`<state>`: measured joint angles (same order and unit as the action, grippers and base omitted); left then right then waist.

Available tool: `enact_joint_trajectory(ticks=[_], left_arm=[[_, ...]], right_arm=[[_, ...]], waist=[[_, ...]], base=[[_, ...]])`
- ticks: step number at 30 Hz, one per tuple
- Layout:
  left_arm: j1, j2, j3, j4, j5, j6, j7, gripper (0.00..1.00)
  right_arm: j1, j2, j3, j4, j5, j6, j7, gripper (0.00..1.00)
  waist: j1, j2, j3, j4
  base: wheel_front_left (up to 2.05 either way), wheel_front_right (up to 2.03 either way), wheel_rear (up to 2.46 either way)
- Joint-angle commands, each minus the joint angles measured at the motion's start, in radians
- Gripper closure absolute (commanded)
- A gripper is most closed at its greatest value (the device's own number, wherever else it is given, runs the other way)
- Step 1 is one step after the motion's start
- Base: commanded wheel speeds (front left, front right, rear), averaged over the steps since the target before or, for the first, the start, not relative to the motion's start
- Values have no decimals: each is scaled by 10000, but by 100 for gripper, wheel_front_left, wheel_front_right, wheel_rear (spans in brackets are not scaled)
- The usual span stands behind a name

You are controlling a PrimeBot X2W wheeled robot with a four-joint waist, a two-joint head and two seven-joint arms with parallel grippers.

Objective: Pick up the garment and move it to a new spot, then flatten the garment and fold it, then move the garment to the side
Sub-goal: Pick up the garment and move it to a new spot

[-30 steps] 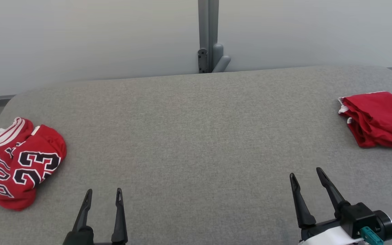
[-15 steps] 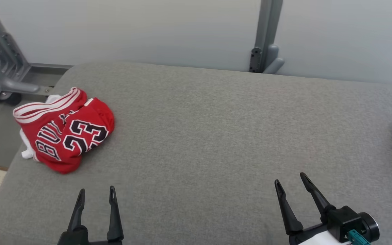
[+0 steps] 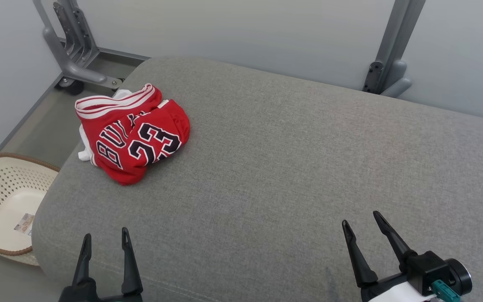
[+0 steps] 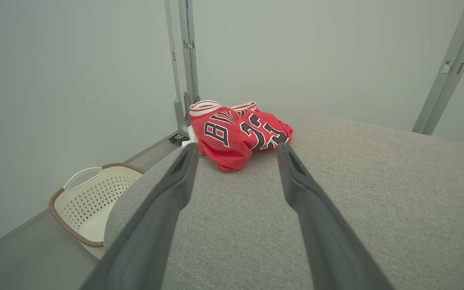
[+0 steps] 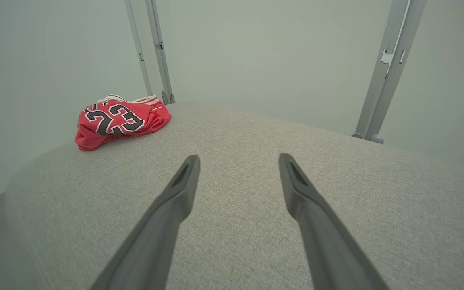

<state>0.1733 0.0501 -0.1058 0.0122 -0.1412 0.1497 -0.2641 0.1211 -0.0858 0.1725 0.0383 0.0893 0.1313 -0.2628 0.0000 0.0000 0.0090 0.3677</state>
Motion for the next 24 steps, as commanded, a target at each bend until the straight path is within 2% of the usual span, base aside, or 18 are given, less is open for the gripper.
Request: enact_joint_trajectory(ticks=[1, 7, 12, 18, 24], left_arm=[[-52, 12, 22, 21, -108, 33, 4, 0], [-275, 10, 45, -69, -239, 111, 4, 0], [-1032, 10, 463, -364, -531, 71, 4, 0], [-3087, 13, 1651, -129, -599, -589, 4, 0], [-5569, 45, 3059, 1234, -458, -1391, 6, 0]], right_arm=[[-48, -96, -35, 69, 75, -12, -26, 0], [-138, -355, -53, 204, 149, -12, -26, 0], [-374, -686, -169, 144, 59, -12, -26, 0], [-893, -1241, -338, 78, -47, -10, -26, 0], [-1491, -1737, -528, -79, -120, -12, -26, 0]], waist=[[0, 0, 118, 126], [0, 0, 359, 38], [0, 0, 1021, -196], [0, 0, 2163, -478], [0, 0, 3161, -813]], base=[[0, 0, 0], [0, 0, 0], [0, 0, 0], [0, 0, 0], [0, 0, 0]])
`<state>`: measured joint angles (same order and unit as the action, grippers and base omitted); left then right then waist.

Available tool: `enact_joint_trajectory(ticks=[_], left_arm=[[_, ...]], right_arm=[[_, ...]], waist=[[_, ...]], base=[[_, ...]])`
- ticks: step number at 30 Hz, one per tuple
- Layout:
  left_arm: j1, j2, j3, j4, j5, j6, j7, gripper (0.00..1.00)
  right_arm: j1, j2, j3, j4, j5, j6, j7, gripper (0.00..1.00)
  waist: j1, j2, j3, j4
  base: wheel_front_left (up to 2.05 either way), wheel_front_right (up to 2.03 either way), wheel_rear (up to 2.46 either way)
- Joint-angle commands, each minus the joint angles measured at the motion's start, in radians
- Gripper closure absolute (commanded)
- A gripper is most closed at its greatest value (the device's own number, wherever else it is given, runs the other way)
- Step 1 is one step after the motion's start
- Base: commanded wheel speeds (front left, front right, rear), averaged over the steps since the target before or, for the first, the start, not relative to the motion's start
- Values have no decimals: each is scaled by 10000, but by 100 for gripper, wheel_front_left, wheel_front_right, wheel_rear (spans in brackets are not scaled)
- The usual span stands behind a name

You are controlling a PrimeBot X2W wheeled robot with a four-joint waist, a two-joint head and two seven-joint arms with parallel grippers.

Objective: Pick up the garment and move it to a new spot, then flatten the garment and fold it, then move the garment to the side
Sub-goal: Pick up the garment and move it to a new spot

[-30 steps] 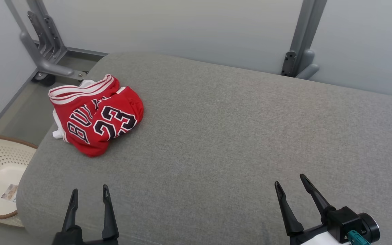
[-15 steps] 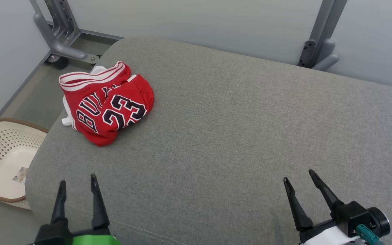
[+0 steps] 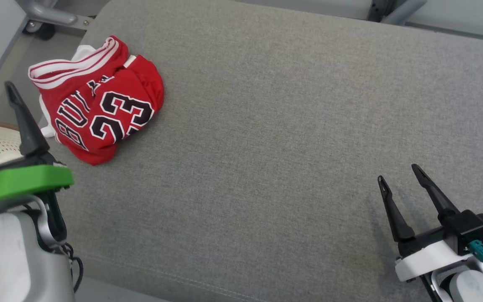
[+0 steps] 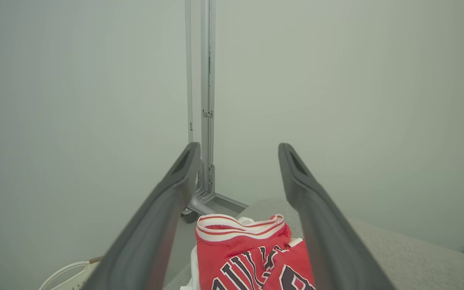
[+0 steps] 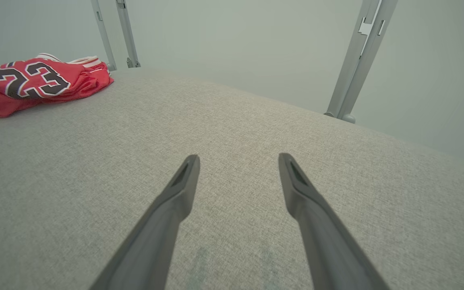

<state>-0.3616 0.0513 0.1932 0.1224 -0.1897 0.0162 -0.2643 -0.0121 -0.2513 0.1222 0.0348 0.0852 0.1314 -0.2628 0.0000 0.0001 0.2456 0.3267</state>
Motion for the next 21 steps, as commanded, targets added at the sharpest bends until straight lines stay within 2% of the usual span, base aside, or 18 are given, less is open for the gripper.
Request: enact_joint_trajectory(ticks=[1, 4, 5, 6, 10, 11, 16, 21], left_arm=[[-618, 49, 282, 507, -14, -168, 8, 0], [-1762, 186, 752, 2075, -229, -529, 8, 0], [-1762, 186, 752, 2075, -229, -529, 8, 0], [-2602, 432, 882, 3421, -320, -637, 6, 0], [-4294, 1018, 994, 6020, -602, -777, 433, 0], [-4294, 1018, 994, 6020, -602, -777, 433, 0], [-5900, 1612, 919, 8271, -935, -1071, 1296, 0], [-6890, 2029, 759, 9924, -1144, -1309, 2659, 0]], right_arm=[[-237, -146, -35, -63, -90, -14, -26, 0], [-441, -298, -80, -123, -127, -14, -26, 0], [-441, -298, -80, -123, -127, -14, -26, 0], [-593, -352, -151, -129, -154, -14, -26, 0], [-820, -480, -271, -179, -228, -14, -26, 0], [-820, -480, -271, -179, -228, -14, -26, 0], [-1226, -604, -279, -279, -169, -14, -26, 0], [-1732, -647, -339, -345, -48, -14, -26, 0]], waist=[[0, -1, 930, -457], [0, -1, 1289, -604], [0, -1, 1289, -604], [0, -1, 1555, -695], [0, -1, 2029, -799], [0, -1, 2029, -799], [0, -1, 2533, -915], [0, -1, 2882, -1107]], base=[[0, 0, 0], [0, 0, 0], [0, 0, 0], [0, 0, 0], [0, 0, 0], [0, 0, 0], [0, 0, 0], [0, 0, 0]])
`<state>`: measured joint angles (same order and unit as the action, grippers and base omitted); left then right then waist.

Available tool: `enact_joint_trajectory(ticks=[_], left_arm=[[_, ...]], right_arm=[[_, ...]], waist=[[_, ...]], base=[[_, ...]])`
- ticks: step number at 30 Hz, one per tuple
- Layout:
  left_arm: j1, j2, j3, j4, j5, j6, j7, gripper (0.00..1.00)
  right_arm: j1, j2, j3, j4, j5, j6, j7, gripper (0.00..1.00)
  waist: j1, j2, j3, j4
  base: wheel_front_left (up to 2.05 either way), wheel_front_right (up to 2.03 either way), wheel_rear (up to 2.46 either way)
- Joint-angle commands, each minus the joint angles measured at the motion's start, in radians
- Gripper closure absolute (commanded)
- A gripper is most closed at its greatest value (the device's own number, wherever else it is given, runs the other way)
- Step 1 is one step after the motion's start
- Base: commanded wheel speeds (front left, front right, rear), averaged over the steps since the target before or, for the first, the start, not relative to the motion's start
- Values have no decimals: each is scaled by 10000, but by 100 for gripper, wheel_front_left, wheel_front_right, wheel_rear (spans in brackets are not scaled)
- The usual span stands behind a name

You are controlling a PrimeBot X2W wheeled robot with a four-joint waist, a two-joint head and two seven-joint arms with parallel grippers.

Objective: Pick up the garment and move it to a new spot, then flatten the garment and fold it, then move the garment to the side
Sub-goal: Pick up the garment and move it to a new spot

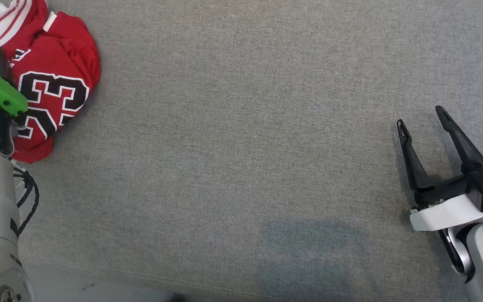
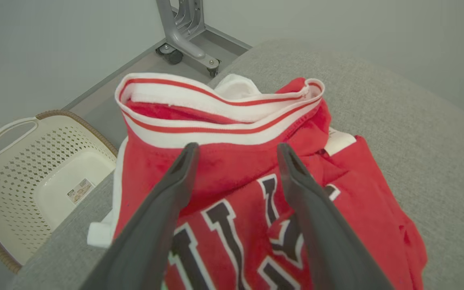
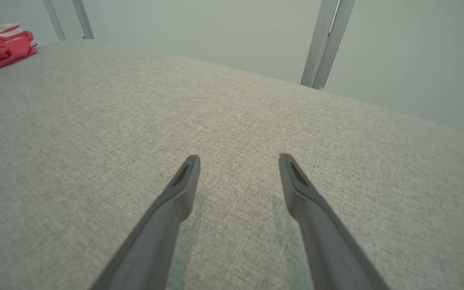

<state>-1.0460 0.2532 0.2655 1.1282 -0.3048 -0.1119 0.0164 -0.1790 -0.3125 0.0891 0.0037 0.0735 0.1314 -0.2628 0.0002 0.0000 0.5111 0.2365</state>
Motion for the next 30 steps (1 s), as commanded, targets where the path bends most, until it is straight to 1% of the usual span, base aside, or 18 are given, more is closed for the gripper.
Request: enact_joint_trajectory(ticks=[1, 4, 5, 8, 12, 14, 15, 16, 21, 25, 30], left_arm=[[-154, 73, -48, 128, 34, -31, 133, 0], [-443, 233, -308, 743, -29, -134, 1084, 0], [-504, 345, -390, 837, -4, -154, 1222, 0], [-490, 431, -569, 1101, -29, -171, 1641, 0], [-382, 294, -726, 1369, -120, -189, 2139, 0], [-259, 280, -829, 1446, -119, -194, 2205, 0], [-240, 260, -800, 1359, -232, -195, 1931, 75], [-215, 246, -789, 1249, -312, -197, 1721, 100], [113, 294, -861, 736, -753, -202, 315, 100], [433, 74, -641, 327, -1623, -203, -749, 100], [938, -155, -989, -782, -2598, -202, -1910, 100]], right_arm=[[-157, -41, -2, -41, 78, -14, -26, 0], [-368, -10, -35, -80, 137, -14, -26, 0], [-424, 12, -63, -107, 155, -14, -26, 0], [-599, 136, -161, -416, 176, -12, -26, 0], [-589, 177, -250, -681, 232, -14, -26, 0], [-619, 188, -250, -676, 254, -14, -26, 0], [-657, 193, -216, -654, 277, -14, -26, 0], [-699, 219, -186, -629, 334, -14, -26, 0], [-753, 395, -121, -439, 480, -12, -26, 0], [-562, 678, -60, -251, 605, -14, -26, 0], [-211, 1096, -166, -66, 763, -14, -26, 0]], waist=[[-2, 0, 272, -244], [-2, 0, 384, -345], [-2, 0, 427, -371], [-2, 0, 553, -431], [-2, 0, 663, -448], [-2, 0, 685, -471], [-2, 0, 688, -491], [-2, 0, 674, -520], [-2, 0, 375, -632], [-2, 0, -168, -729], [-2, 0, -973, -842]], base=[[0, 0, 0], [0, 0, 0], [0, 0, 0], [0, 0, 0], [0, 0, 0], [0, 0, 0], [0, 0, 0], [0, 0, 0], [0, 0, 0], [0, 0, 0], [0, 0, 0]])
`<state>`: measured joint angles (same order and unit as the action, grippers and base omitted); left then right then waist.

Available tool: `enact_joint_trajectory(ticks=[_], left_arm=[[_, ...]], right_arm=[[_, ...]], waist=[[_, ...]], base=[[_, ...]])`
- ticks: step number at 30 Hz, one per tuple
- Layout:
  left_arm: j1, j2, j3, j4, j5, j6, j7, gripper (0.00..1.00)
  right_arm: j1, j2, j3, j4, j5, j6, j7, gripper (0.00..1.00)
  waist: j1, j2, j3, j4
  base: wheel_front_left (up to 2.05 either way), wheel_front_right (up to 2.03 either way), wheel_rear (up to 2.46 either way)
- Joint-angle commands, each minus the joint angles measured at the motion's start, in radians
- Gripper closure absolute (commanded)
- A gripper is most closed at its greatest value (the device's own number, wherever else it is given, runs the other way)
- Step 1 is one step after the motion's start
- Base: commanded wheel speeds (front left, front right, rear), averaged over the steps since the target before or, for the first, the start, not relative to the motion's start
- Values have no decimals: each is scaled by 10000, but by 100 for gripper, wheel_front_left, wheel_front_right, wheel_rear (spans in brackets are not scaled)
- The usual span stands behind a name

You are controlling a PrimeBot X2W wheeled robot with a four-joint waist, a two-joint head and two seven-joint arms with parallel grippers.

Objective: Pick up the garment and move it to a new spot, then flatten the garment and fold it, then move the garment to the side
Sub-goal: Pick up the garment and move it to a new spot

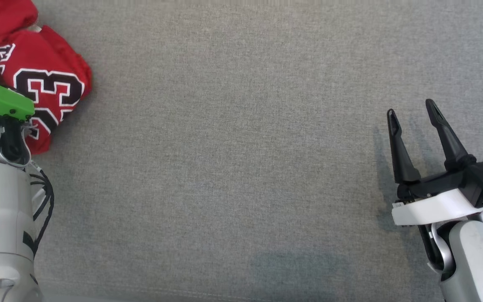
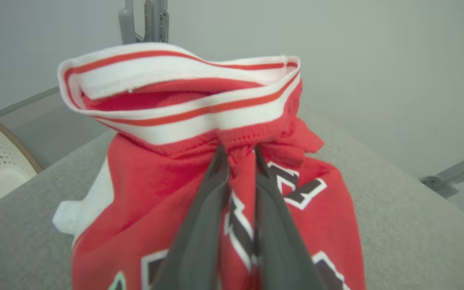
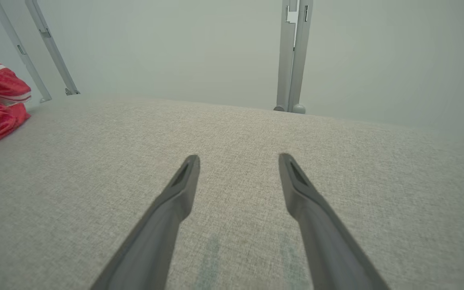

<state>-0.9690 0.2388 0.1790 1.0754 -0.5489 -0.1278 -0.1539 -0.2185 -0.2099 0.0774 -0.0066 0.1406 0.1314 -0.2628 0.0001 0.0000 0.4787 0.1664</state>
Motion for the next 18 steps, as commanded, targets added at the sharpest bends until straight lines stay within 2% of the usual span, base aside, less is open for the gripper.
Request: enact_joint_trajectory(ticks=[1, 9, 14, 18], left_arm=[[313, -13, -281, -490, -333, -43, -354, 100], [1149, 228, -1385, -2132, -1119, -36, -737, 100], [1859, 361, -2053, -3365, -1227, -37, -775, 100], [2255, 175, -2370, -4179, -1133, -36, -635, 100]], right_arm=[[266, 152, -64, 77, 120, -14, -26, 0], [773, 696, -164, 258, 192, -12, -26, 0], [1243, 1073, -274, 337, 233, -14, -26, 0], [1501, 1204, -376, 318, 241, -14, -26, 0]], waist=[[-1, 0, -829, -168], [-1, 0, -2059, -606], [-1, 0, -3072, -1332], [-1, 0, -3448, -1847]], base=[[0, 0, 0], [0, 0, 0], [0, 0, 0], [0, 0, 0]])
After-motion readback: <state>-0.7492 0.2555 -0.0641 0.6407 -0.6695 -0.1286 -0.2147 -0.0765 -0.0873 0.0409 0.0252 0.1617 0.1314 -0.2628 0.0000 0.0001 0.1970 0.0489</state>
